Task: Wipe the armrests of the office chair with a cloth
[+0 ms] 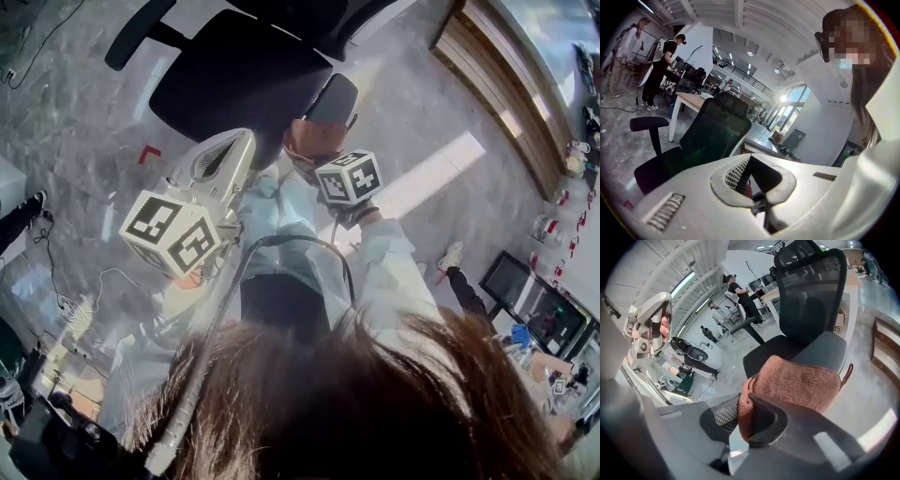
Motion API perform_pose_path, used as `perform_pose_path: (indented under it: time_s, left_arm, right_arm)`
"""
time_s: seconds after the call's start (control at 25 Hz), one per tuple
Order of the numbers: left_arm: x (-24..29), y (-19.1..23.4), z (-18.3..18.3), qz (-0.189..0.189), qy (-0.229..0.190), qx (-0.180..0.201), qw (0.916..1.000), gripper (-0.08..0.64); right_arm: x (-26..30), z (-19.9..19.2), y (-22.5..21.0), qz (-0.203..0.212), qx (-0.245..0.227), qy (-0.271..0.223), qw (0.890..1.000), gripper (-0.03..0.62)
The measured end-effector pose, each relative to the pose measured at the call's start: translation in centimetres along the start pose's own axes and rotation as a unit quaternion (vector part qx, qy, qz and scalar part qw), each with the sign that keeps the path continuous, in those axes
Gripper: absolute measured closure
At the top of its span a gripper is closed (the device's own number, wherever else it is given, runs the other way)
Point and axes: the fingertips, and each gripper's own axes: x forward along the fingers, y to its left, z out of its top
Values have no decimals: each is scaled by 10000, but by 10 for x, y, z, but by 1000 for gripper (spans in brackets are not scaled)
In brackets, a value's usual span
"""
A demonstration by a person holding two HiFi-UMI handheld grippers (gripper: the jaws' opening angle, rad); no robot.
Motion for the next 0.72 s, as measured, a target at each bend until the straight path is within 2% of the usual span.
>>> perform_pose_path:
  time_s: [0.16,0.32,0.72]
  left_arm:
    - [-2,3,-1,65,24,-49,10000,557]
    - [-4,7,-1,148,8,-92,9998,557]
    - [-4,11,1,325,43,-138,9994,557]
  right_arm:
    - [-16,20,-20,-85,277,-306,9991,568]
    - [-30,42,-61,-313,626,-557,9960,568]
    - [-68,124,-157,-1431,830,-1121,9798,568]
